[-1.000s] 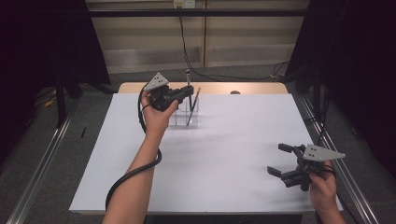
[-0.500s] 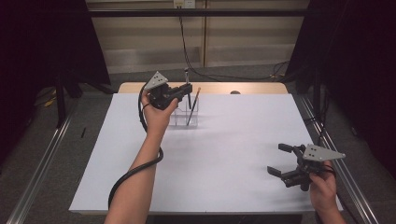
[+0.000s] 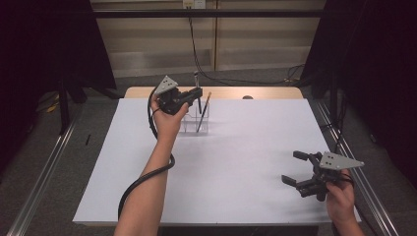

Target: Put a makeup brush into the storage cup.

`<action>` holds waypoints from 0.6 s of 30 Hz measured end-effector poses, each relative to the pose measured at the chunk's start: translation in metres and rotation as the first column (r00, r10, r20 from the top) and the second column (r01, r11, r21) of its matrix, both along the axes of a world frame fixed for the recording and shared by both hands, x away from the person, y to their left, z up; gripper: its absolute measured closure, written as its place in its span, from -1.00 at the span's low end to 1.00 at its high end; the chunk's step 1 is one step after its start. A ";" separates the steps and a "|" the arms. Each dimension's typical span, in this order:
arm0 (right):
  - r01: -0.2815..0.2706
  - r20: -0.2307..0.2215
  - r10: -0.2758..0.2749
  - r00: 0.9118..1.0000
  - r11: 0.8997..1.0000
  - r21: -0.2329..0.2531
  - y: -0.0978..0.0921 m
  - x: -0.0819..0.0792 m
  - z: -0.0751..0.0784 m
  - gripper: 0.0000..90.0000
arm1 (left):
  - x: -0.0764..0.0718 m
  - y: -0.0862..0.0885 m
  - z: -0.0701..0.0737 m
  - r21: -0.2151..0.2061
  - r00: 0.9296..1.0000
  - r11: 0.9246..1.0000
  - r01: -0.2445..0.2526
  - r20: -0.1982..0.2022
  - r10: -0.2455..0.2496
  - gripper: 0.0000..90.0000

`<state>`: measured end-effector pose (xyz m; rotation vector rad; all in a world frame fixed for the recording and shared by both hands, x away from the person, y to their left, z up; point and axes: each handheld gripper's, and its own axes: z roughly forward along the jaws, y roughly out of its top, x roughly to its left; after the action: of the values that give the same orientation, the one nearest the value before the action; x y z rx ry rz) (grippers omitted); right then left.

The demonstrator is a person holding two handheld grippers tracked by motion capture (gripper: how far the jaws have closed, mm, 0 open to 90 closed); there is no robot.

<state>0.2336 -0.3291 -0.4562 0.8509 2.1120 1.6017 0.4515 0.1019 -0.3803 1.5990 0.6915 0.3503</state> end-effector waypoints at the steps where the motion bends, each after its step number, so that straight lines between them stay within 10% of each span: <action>1: 0.000 0.000 0.000 1.000 1.000 0.000 0.000 0.000 0.000 -0.98 | 0.000 0.000 -0.001 -0.003 1.000 1.000 -0.001 -0.002 0.001 0.86; 18: 0.001 0.005 -0.001 1.000 1.000 -0.005 0.000 -0.001 0.001 -0.98 | 0.005 -0.006 -0.003 0.009 1.000 1.000 -0.016 0.005 0.016 0.86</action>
<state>0.2330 -0.3290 -0.4555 0.8462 2.1109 1.5957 0.4568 0.0963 -0.3836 1.6019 0.7001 0.3695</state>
